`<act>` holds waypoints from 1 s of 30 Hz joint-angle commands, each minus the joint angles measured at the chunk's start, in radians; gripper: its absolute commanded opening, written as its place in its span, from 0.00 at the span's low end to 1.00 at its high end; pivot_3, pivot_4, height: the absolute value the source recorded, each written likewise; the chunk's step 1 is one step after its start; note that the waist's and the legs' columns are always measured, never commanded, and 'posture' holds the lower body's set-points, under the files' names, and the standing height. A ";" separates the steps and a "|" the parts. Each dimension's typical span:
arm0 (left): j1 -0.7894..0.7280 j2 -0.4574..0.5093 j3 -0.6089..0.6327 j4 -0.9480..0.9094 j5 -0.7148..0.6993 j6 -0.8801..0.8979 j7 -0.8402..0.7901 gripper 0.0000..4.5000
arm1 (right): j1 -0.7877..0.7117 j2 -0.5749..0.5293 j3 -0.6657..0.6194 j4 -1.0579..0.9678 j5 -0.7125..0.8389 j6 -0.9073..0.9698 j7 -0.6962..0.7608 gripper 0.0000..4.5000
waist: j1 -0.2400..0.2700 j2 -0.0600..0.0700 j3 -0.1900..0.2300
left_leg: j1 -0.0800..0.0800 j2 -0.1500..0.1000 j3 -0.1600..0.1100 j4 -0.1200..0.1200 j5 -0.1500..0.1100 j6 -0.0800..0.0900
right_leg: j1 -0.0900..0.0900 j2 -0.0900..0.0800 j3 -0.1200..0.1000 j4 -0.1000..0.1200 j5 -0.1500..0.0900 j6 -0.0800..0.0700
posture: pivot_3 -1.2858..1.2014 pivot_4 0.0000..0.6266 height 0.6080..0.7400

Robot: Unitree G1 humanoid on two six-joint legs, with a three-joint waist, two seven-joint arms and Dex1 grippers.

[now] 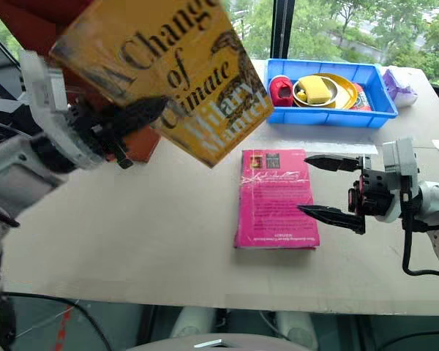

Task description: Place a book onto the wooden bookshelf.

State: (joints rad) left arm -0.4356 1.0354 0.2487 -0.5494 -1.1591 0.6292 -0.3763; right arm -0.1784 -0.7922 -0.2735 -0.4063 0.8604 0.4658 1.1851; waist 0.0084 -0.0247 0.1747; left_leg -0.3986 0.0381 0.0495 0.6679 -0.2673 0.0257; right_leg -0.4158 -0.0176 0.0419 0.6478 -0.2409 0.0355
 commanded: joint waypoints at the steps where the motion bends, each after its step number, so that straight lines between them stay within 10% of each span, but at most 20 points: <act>1: -0.107 0.174 -0.103 0.007 0.448 -0.212 -0.184 0.06 | -0.052 0.019 0.016 0.016 -0.021 -0.045 0.006 1.00 | -0.002 -0.001 0.002 | -0.001 0.000 -0.001 0.000 0.000 -0.001 | 0.000 0.001 -0.001 0.000 0.001 0.004 | 0.52 0.24 1.00; 7: -0.290 0.362 -0.242 0.138 0.965 -0.445 -0.297 0.06 | -0.116 0.044 0.034 0.050 -0.028 -0.057 0.006 1.00 | 0.005 -0.001 0.003 | -0.003 0.000 0.001 -0.008 0.002 -0.005 | -0.002 0.002 -0.004 -0.006 0.001 0.004 | 0.52 0.24 1.00; 12: -0.476 0.376 -0.303 0.223 1.074 -0.429 -0.454 0.06 | -0.159 0.052 0.062 0.100 -0.060 -0.088 0.031 1.00 | 0.004 -0.001 0.003 | -0.006 0.000 0.001 -0.007 -0.001 0.000 | -0.004 0.002 -0.005 -0.005 0.001 0.005 | 0.52 0.24 1.00; 23: -0.384 0.539 -0.299 0.343 1.257 -0.311 -0.671 0.06 | -0.250 0.086 0.069 0.172 -0.078 -0.137 0.053 1.00 | -0.010 -0.001 0.004 | -0.016 0.001 0.001 0.006 -0.001 0.001 | -0.017 0.002 -0.005 0.012 0.001 0.005 | 0.52 0.24 1.00; 30: -0.504 0.416 -0.471 0.620 1.521 -0.537 -0.696 0.06 | -0.243 0.095 0.052 0.146 -0.069 -0.136 0.023 1.00 | -0.010 -0.001 0.004 | -0.016 0.001 0.001 0.011 -0.001 0.001 | -0.017 0.002 -0.004 0.016 0.001 0.005 | 0.52 0.24 1.00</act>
State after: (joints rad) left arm -0.9024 1.4639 -0.1966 -0.0093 0.2800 0.1441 -1.0682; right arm -0.4153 -0.6967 -0.1851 -0.2219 0.7720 0.3436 1.2165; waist -0.0012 -0.0257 0.1783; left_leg -0.4148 0.0392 0.0502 0.6804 -0.2684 0.0270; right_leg -0.4323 -0.0158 0.0373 0.6643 -0.2399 0.0407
